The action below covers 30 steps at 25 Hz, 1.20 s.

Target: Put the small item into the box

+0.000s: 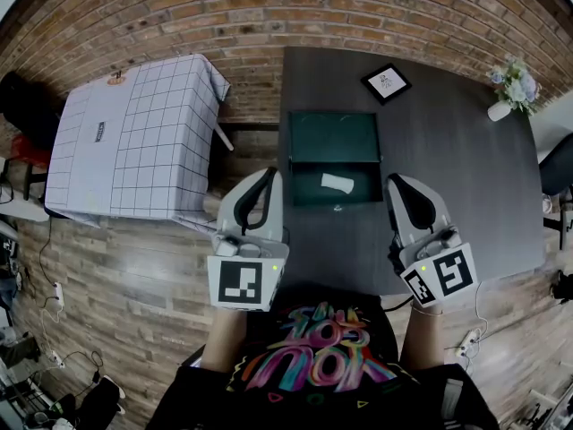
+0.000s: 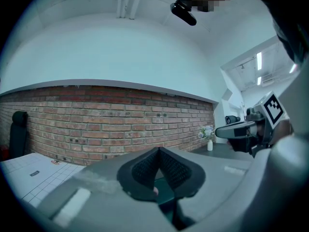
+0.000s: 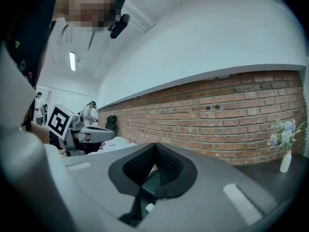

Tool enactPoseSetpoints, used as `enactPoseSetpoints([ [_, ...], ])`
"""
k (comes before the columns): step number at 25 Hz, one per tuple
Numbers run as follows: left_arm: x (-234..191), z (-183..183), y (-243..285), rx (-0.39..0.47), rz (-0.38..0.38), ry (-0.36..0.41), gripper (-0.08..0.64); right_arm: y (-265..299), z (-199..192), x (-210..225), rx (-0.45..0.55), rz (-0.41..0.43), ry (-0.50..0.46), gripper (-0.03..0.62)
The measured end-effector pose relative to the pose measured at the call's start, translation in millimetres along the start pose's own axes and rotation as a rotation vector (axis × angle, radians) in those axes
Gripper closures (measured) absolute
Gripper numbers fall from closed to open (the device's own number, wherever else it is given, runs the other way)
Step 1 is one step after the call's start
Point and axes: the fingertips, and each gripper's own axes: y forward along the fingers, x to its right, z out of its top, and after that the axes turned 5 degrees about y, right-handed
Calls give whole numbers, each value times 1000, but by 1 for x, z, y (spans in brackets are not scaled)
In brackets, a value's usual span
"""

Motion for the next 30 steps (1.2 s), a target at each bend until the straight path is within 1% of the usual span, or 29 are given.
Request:
enactPoseSetpoints([
  [6,-1,0,3,-4,0,-5,557,3,-3,2,-22,11,-3,591],
  [22,-6,-9,5,-17,2,-22,557,12,-10,0,-37,25,9,591],
  [30,-6,-11,8,-19,-2,-32,557,12,-10,4,-29,15,21,591],
])
